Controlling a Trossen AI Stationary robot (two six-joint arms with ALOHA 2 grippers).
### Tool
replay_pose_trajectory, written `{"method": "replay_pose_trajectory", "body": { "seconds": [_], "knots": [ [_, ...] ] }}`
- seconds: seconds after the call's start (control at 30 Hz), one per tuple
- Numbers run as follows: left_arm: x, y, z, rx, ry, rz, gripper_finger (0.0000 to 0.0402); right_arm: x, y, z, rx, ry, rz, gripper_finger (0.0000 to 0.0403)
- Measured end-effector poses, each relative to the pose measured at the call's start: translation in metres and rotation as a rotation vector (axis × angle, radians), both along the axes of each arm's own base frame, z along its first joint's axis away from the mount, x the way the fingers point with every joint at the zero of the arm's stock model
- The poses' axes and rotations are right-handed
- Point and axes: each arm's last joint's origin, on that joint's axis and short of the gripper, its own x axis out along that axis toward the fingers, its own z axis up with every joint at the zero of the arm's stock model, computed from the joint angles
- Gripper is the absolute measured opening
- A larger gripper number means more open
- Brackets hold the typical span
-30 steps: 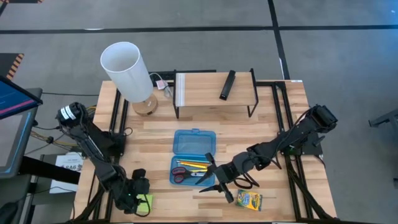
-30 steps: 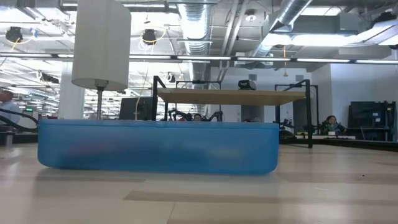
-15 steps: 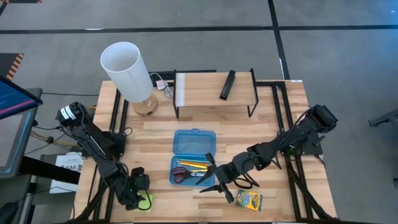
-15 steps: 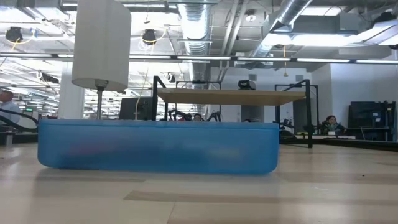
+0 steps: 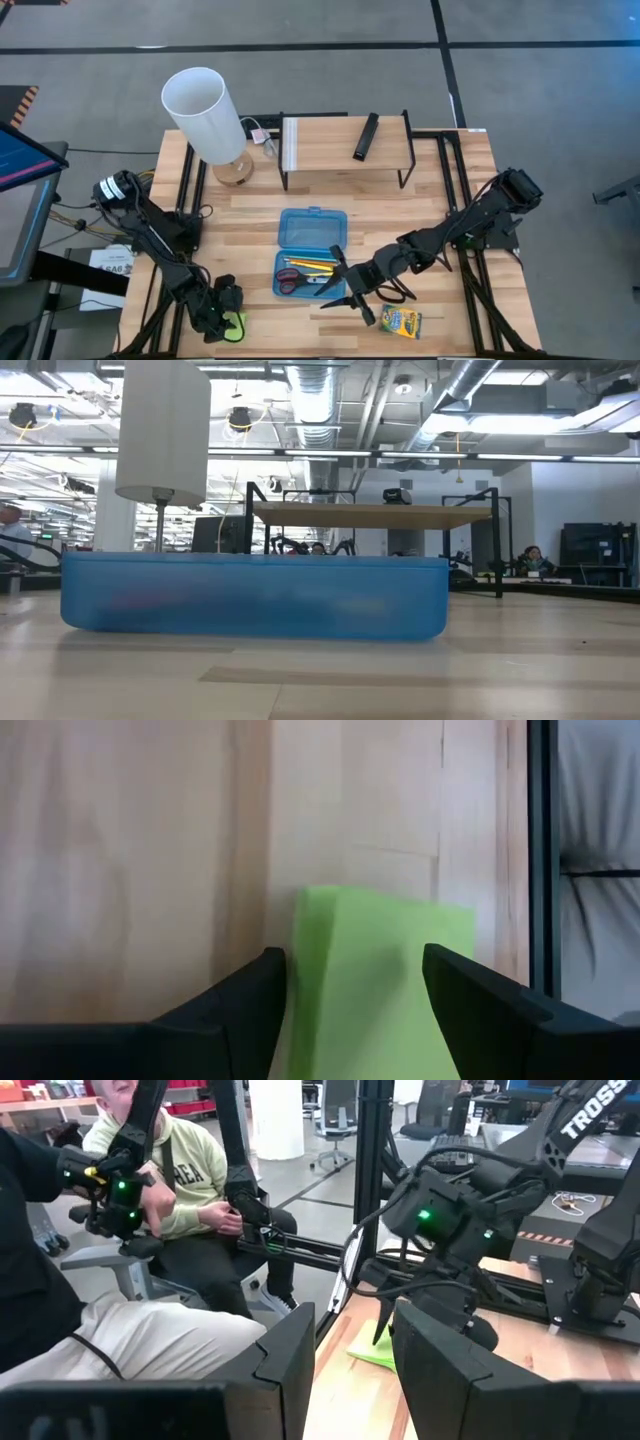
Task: Pack school essentials
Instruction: Put the green sticky note into the supply box
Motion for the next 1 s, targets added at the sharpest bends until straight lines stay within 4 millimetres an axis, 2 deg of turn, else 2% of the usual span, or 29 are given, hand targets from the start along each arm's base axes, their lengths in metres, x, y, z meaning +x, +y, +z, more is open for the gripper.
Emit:
{"method": "replay_pose_trajectory", "body": {
  "seconds": [0.13,0.23,0.37,0.57,0.83,1.0],
  "knots": [
    [0.004,-0.005,-0.003,0.043,0.015,-0.001,0.022,0.0,0.0,0.0,-0.002,0.001,0.0,0.0154],
    [0.003,-0.004,-0.002,0.065,0.014,-0.018,0.0191,0.0,0.0,0.0,-0.002,0.0,0.0,0.0154],
    [0.002,-0.001,0.002,0.071,0.009,-0.038,0.013,0.0,0.0,0.0,-0.002,0.0,0.0,0.0154],
    [0.002,0.002,0.004,0.076,0.027,-0.037,0.0017,0.0,0.0,0.0,-0.001,-0.001,0.0,0.0154],
    [0.005,0.008,0.009,0.083,0.023,-0.062,0.0002,0.0,0.0,0.0,0.0,-0.002,0.0,0.0154],
    [0.003,0.015,0.03,0.143,-0.014,-0.056,0.0,0.0,0.0,0.0,-0.001,-0.001,0.0,0.0154]
  ]
}}
